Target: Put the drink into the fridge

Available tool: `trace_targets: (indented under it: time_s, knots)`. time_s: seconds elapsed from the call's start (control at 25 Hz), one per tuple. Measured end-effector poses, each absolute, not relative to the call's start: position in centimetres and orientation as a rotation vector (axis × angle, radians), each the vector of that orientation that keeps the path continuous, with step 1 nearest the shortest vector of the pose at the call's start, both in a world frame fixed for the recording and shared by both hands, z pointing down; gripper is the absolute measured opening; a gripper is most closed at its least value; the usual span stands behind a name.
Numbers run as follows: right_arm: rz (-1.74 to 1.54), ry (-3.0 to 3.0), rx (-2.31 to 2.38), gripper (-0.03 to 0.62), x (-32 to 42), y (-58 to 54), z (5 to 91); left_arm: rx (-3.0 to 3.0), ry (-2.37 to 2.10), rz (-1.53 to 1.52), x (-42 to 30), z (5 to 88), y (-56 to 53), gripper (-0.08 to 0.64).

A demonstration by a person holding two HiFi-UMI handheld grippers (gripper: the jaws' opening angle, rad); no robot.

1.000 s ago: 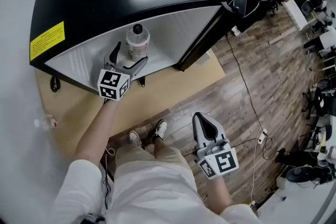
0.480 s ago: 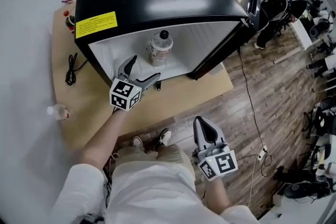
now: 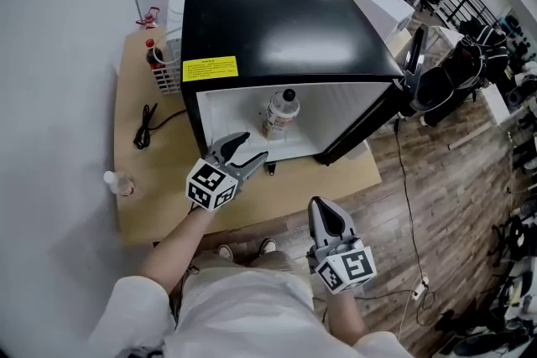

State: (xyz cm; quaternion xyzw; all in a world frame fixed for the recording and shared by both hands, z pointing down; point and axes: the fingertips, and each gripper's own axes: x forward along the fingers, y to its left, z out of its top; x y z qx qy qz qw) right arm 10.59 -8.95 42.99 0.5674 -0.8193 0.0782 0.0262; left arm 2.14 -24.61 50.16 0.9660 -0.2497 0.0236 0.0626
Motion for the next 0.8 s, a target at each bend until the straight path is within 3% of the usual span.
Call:
trace_targets:
  time_s: [0.44,0.8]
  knots:
    - [0.253,-2.6,1.719,0.002,14.9,-11.7,41.6,2.941,-0.889,-0.09,0.2,43.1,-22.7,0.05]
    - [0.232,-2.702,1.613,0.002,15.1,-15.8,40.8,3.094,-1.011,0.058,-2.7,39.8,-19.7,0.017]
